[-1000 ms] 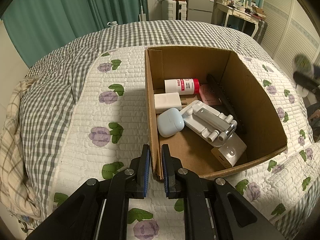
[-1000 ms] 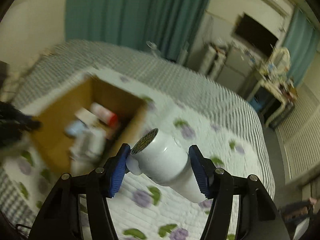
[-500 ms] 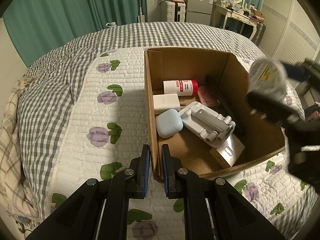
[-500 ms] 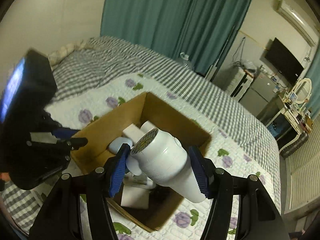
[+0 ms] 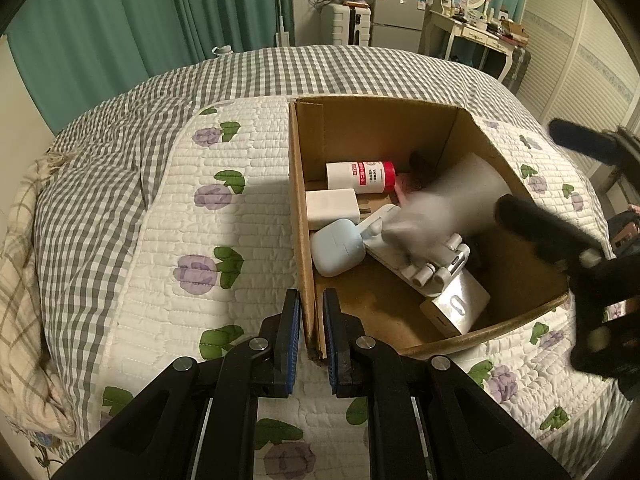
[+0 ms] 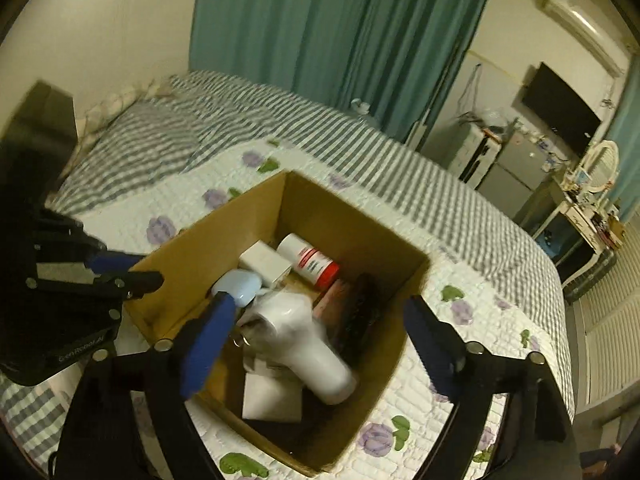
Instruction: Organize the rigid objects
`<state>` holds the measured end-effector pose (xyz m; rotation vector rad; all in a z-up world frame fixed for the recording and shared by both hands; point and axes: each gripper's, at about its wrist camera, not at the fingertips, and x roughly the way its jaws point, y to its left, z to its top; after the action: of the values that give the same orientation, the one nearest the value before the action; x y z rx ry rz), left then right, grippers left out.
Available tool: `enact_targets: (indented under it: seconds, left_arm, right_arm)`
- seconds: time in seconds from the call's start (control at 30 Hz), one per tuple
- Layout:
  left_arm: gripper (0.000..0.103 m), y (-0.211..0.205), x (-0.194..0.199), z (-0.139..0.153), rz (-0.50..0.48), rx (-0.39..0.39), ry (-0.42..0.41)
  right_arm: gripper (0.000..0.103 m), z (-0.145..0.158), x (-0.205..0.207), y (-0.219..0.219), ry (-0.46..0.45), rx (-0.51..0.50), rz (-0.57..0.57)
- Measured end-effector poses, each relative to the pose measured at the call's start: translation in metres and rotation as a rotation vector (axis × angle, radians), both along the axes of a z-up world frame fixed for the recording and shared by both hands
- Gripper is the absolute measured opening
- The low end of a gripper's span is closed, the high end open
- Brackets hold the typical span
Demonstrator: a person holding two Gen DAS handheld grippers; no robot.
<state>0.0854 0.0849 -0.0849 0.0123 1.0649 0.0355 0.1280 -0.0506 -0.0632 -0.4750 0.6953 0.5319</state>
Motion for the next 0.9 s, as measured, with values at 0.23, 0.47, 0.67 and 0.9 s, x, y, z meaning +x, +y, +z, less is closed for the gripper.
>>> enact_targets:
  seconds: [0.23, 0.47, 0.67, 0.9]
  left_arm:
    - [0.012, 0.0, 0.0, -0.001, 0.003, 0.006, -0.002]
    - [0.012, -0.001, -0.001, 0.0, 0.009, -0.005, -0.007]
    - [0.012, -0.004, -0.004, 0.013, 0.007, 0.004, -0.03]
    - [0.012, -0.027, -0.029, 0.082, -0.053, -0.022, -0.23]
  right_arm:
    - [0.091, 0.011, -0.002, -0.038, 0.023, 0.123, -0.086]
    - [0.091, -0.006, -0.008, -0.084, 0.091, 0.223, -0.23]
    - [0.091, -0.007, -0.018, -0.11, 0.101, 0.263, -0.317]
    - [0.091, 0.037, -0.04, -0.119, -0.007, 0.32, -0.34]
